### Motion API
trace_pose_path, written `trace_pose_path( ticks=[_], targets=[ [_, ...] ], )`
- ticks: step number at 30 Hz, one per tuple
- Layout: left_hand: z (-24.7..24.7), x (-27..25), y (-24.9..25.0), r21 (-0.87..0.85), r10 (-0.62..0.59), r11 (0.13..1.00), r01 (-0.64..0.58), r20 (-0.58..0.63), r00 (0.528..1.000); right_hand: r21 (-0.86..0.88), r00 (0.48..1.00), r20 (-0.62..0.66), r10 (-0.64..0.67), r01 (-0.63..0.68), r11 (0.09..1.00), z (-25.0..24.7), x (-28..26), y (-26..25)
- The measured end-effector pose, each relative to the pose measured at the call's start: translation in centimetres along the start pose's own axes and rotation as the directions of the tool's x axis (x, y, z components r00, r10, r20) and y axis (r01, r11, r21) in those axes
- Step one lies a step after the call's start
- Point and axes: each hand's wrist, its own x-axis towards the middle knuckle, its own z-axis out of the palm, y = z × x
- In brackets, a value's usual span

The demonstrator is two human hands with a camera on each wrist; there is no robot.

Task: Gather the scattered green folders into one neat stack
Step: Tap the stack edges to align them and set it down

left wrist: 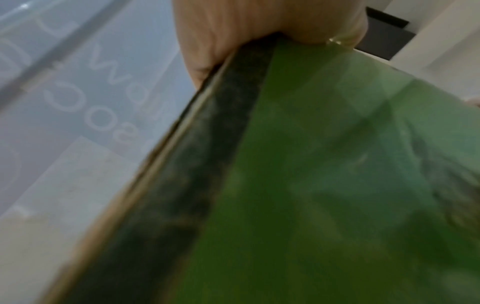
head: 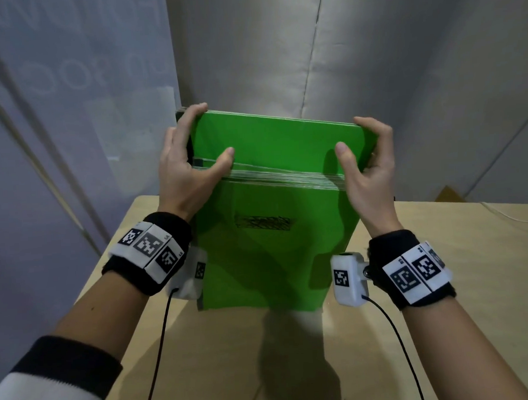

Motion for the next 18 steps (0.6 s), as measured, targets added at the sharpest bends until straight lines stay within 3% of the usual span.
trace_pose_path(
  ticks=[5,8,10,12,15,18],
  targets=[
    [0.2,-0.6,-0.5,-0.061,0.032,0.998,-0.033,-0.013,0.999,-0.010,0.996,0.041,0.074,-0.074,0.997,-0.1,-0.3,0.3],
    [-0.1,-2.2,-2.9,-0.169,-0.077,0.983,0.077,0.010,0.997,0.058,0.972,0.035,0.231,-0.232,0.971,-0.5,-2.6,1.1],
    [-0.1,-3.4,-3.8,-0.290,-0.223,0.927,0.240,0.088,0.971,0.051,0.915,0.110,0.388,-0.395,0.917,-0.7,-4.5,1.8],
    [-0.2,-5.0,-4.2,-0.331,-0.357,0.849,0.411,0.213,0.910,0.089,0.799,0.192,0.570,-0.592,0.801,-0.8,-6.3,3.0],
    [-0.7,-7.6,-5.5,-0.289,-0.448,0.768,0.571,0.396,0.802,0.107,0.656,0.348,0.670,-0.738,0.667,-0.9,-8.7,5.0],
    [-1.1,-8.8,-6.6,-0.289,-0.474,0.701,0.651,0.493,0.729,0.151,0.623,0.403,0.671,-0.768,0.623,-0.8,-10.2,6.1]
  ],
)
